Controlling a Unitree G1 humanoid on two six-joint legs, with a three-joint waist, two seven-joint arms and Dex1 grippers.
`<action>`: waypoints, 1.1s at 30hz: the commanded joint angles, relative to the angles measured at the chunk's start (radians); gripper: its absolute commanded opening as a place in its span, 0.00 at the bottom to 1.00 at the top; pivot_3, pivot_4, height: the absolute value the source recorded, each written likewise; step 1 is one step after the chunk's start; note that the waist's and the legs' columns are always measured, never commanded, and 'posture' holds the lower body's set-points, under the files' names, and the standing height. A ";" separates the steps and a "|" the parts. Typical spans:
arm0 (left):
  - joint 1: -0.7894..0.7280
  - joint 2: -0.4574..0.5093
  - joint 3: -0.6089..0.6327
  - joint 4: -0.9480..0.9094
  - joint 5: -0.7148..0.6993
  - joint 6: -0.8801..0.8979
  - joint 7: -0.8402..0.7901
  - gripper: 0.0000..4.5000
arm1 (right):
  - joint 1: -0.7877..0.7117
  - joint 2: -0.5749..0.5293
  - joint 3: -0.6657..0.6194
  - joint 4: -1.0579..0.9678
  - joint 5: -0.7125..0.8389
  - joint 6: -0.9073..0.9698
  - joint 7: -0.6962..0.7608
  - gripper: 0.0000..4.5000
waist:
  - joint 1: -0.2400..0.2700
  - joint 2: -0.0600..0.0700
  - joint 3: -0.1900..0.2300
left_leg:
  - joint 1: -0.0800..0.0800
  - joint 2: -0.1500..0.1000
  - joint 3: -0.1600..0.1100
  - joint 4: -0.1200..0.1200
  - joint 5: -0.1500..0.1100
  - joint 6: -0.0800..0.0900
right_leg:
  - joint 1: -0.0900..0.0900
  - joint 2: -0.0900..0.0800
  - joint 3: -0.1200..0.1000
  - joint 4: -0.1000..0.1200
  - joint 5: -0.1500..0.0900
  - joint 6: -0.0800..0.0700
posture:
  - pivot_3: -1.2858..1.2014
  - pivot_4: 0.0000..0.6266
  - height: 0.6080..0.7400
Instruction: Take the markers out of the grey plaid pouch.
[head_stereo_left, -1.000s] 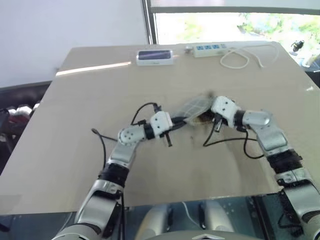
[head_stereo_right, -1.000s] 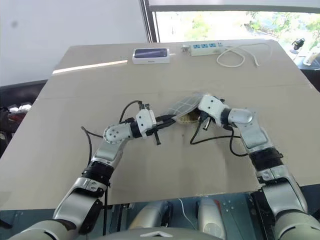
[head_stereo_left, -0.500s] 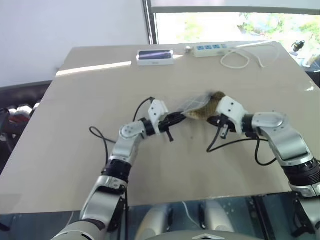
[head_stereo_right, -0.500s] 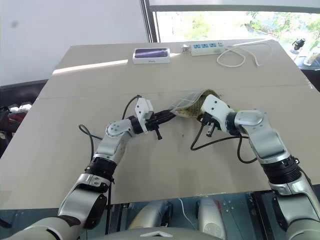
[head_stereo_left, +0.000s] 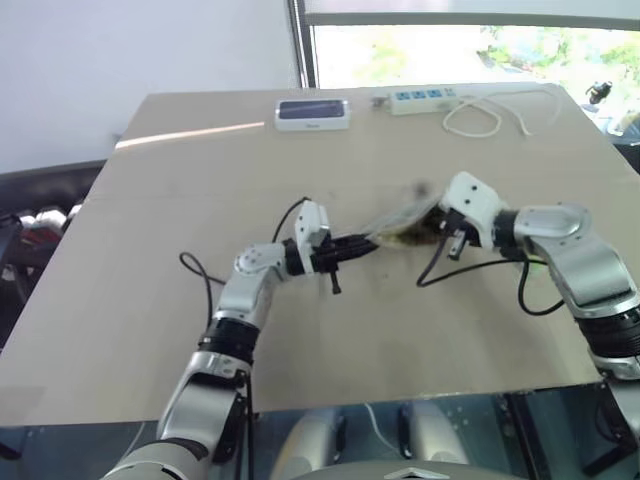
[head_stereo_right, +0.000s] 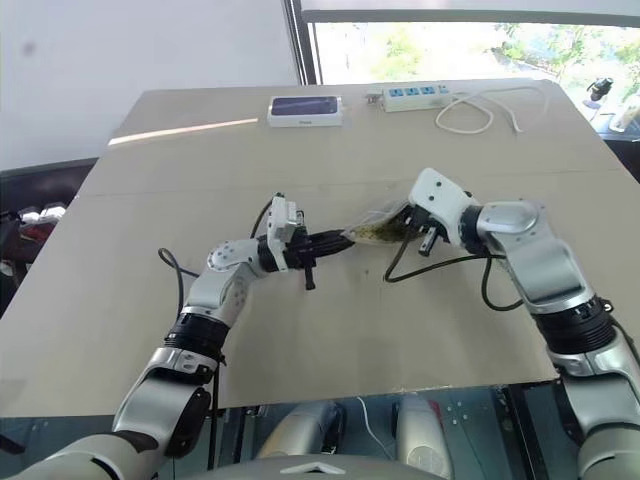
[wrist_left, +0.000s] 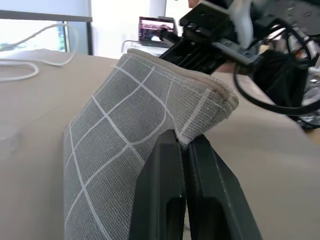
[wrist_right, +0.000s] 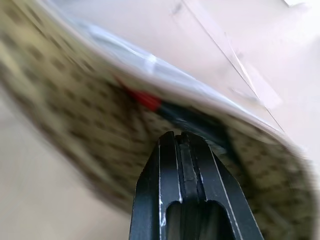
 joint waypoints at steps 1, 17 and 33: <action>-0.013 0.004 0.029 -0.041 -0.047 0.032 -0.041 0.00 | -0.030 -0.040 0.018 -0.058 -0.015 -0.007 0.032 0.06 | 0.000 0.000 0.000 | 0.000 0.000 0.000 0.000 0.000 0.000 | 0.000 0.000 0.000 0.000 0.000 0.000 | 0.52 0.24 1.00; -0.052 -0.024 0.031 -0.001 -0.080 0.131 -0.113 0.00 | -0.109 -0.049 0.216 0.062 -0.105 -0.103 0.175 0.99 | 0.012 0.000 0.000 | 0.000 0.000 0.000 0.000 0.000 0.000 | 0.000 0.000 0.000 0.000 0.000 0.000 | 0.52 0.24 1.00; -0.046 -0.051 0.028 -0.014 -0.063 0.134 -0.123 0.00 | -0.244 0.122 0.277 0.586 -0.223 -0.404 0.185 0.99 | 0.005 -0.001 0.000 | 0.001 0.000 0.000 0.001 0.000 0.000 | 0.000 0.000 0.000 0.000 0.000 0.000 | 0.52 0.24 1.00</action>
